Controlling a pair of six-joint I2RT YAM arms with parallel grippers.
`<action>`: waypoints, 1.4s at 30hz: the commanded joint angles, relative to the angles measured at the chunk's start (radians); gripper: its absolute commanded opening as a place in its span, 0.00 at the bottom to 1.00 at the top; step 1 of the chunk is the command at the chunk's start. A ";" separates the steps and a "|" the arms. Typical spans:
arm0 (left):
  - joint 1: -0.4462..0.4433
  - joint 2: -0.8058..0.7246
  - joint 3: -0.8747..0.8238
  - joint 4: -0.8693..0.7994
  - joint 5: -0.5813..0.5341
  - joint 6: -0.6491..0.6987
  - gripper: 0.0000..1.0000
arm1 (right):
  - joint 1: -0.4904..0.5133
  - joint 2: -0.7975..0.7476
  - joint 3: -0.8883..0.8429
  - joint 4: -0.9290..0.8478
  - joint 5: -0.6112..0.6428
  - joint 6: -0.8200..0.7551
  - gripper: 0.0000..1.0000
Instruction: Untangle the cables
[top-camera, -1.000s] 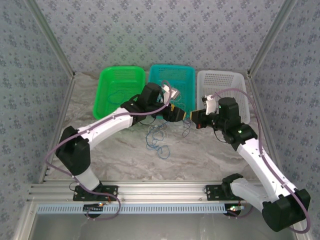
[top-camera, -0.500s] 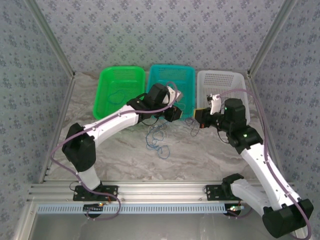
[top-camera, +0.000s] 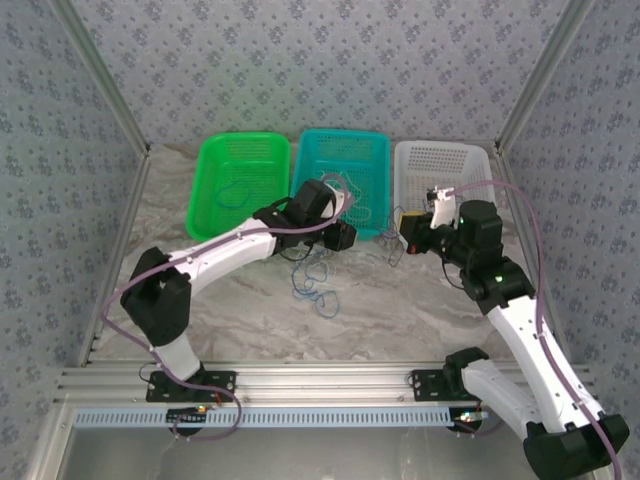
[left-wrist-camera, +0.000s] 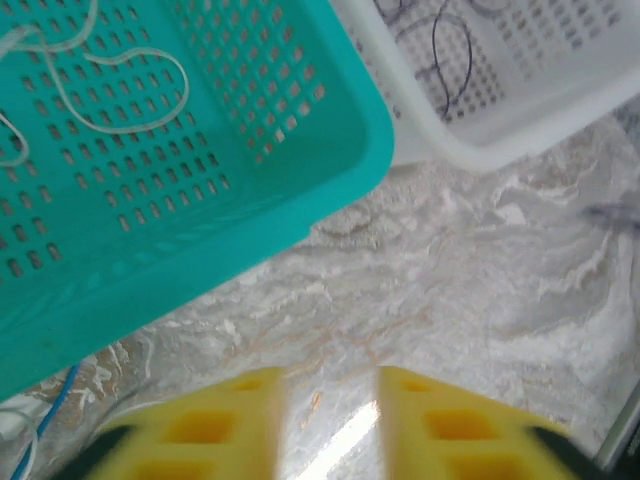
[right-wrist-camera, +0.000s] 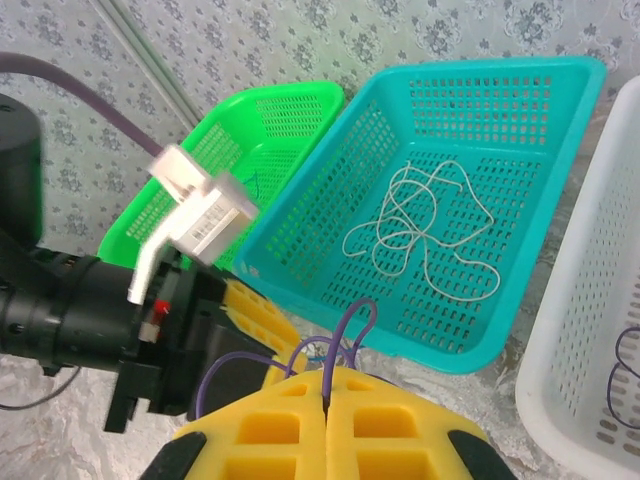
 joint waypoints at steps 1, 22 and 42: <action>0.000 -0.120 -0.028 0.137 -0.056 -0.025 0.58 | -0.006 0.007 0.029 -0.038 -0.023 -0.016 0.00; -0.002 -0.094 0.013 0.272 0.244 0.155 0.83 | -0.008 0.052 0.054 -0.028 -0.213 -0.005 0.00; -0.022 0.015 0.099 0.218 0.245 0.171 0.78 | -0.008 0.061 0.042 0.087 -0.303 0.101 0.00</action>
